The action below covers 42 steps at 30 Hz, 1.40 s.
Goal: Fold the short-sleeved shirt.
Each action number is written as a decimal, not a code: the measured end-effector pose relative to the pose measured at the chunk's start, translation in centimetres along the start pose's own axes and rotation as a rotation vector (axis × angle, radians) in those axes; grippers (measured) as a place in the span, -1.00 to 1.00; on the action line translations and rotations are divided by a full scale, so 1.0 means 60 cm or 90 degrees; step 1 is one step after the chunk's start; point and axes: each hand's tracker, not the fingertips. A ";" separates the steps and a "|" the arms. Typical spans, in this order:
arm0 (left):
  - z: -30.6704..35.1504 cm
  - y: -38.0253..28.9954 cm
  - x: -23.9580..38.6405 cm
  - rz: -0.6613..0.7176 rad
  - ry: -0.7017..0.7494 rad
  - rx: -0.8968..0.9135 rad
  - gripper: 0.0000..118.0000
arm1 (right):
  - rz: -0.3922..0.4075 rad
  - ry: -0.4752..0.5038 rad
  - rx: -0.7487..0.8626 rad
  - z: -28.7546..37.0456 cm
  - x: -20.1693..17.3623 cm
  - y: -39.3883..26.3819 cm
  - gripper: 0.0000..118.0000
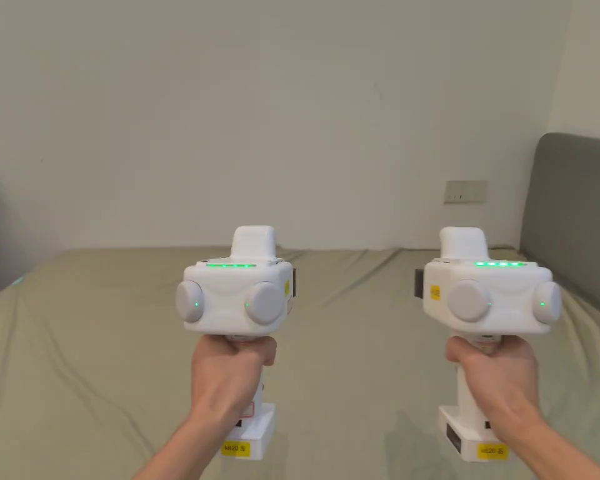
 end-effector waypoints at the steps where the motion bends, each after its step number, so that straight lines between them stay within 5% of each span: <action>1: 0.006 0.009 0.001 0.010 -0.009 0.002 -1.00 | 0.007 0.000 0.004 0.008 -0.009 0.008 -1.00; 8: 0.034 0.048 0.023 -0.045 -0.015 0.025 -1.00 | 0.025 0.015 0.048 0.058 0.002 0.029 -1.00; 22: 0.070 0.098 -0.009 -0.012 0.012 0.073 -1.00 | 0.014 0.027 0.067 0.085 0.027 0.074 -1.00; 23: 0.073 0.101 -0.008 -0.018 0.021 0.082 -0.91 | 0.013 0.031 0.068 0.088 0.026 0.079 -0.75; 24: 0.079 0.105 0.001 -0.018 0.039 0.093 -0.56 | 0.012 0.042 0.071 0.091 0.024 0.085 -0.23; 26: 0.075 0.112 0.003 -0.023 0.051 0.090 0.78 | 0.022 0.043 0.057 0.089 0.015 0.098 1.00; 27: 0.076 0.115 0.002 -0.022 0.057 0.085 1.00 | 0.017 0.032 0.111 0.103 0.016 0.105 1.00; 42: 0.125 0.166 -0.020 0.019 0.033 0.021 1.00 | 0.010 0.023 0.111 0.131 0.013 0.151 1.00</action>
